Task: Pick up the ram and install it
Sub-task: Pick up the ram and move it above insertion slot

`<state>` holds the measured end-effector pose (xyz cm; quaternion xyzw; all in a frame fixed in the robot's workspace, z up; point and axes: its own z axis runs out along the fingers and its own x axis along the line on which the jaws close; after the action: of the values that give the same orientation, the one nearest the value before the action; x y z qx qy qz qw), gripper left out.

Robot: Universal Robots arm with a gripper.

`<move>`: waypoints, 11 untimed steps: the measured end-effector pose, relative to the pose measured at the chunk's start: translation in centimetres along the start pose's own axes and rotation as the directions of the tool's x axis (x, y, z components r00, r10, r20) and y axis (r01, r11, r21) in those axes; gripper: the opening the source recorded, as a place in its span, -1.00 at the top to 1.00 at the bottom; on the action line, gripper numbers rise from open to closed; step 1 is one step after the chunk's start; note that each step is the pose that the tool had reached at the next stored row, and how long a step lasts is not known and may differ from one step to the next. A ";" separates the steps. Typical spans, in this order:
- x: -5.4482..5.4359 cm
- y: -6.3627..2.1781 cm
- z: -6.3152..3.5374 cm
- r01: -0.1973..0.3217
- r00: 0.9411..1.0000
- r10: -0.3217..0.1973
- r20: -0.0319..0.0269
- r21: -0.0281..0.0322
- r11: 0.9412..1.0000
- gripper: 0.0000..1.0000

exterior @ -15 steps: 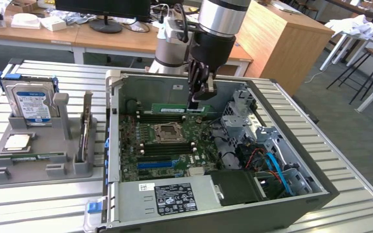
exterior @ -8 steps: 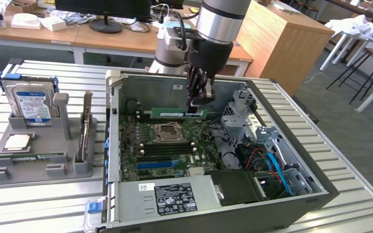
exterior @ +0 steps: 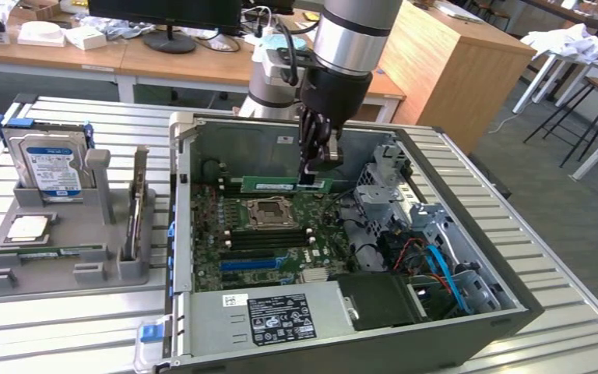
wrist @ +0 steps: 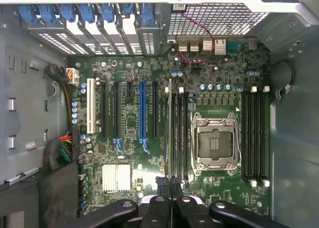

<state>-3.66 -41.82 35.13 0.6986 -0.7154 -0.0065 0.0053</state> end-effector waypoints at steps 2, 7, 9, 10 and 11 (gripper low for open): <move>-0.2 0.01 0.03 0.000 1.000 0.000 0.000 0.000 1.000 0.76; -1.0 0.02 0.07 0.000 1.000 0.000 0.000 0.000 1.000 0.76; -1.2 0.03 0.09 0.000 1.000 0.000 0.000 0.000 1.000 0.76; -1.4 0.03 0.09 0.000 1.000 0.000 0.000 0.000 1.000 0.76; -1.5 0.03 0.10 0.000 1.000 0.000 0.000 0.000 1.000 0.76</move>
<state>-3.66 -40.36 35.03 0.6986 -0.7154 -0.0065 0.0052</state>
